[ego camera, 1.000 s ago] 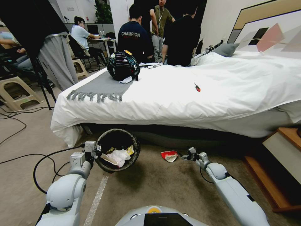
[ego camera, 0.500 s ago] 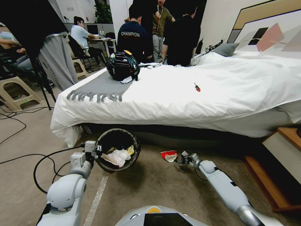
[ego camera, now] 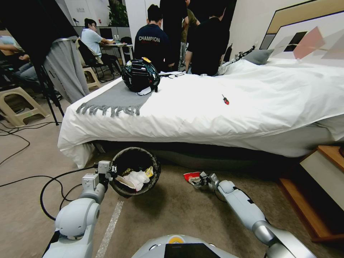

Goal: Pick up the trash bin, then pick up the garbage from the floor and place it into the trash bin.

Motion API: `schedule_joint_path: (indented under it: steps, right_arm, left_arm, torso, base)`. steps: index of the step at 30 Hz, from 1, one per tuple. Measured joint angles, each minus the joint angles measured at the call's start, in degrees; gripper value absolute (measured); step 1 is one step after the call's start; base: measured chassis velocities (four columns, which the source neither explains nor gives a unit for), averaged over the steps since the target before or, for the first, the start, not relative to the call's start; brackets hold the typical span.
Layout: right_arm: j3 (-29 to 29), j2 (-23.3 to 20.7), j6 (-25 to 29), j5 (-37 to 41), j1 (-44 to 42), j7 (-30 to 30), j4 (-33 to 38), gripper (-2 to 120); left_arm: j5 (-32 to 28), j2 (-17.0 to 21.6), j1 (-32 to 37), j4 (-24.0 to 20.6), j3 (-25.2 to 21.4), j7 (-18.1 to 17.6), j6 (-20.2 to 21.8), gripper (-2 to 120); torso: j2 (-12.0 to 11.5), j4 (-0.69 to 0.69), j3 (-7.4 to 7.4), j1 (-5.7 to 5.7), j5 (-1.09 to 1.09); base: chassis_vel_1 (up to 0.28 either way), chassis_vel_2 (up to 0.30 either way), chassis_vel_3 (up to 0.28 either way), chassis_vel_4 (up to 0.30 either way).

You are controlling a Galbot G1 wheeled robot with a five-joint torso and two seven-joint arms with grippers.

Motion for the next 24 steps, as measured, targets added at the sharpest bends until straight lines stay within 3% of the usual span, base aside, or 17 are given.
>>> schedule_joint_path:
  steps: [24]
  right_arm:
    - [0.09,3.34,1.72,-2.97,2.26,0.43,-8.15,97]
  left_arm:
    - [-0.51,1.61,-1.47,2.79,0.22,0.28,-0.44,4]
  torso:
    - [0.0,-0.01,0.0,0.0,0.02]
  base:
    - [0.0,0.0,0.0,0.0]
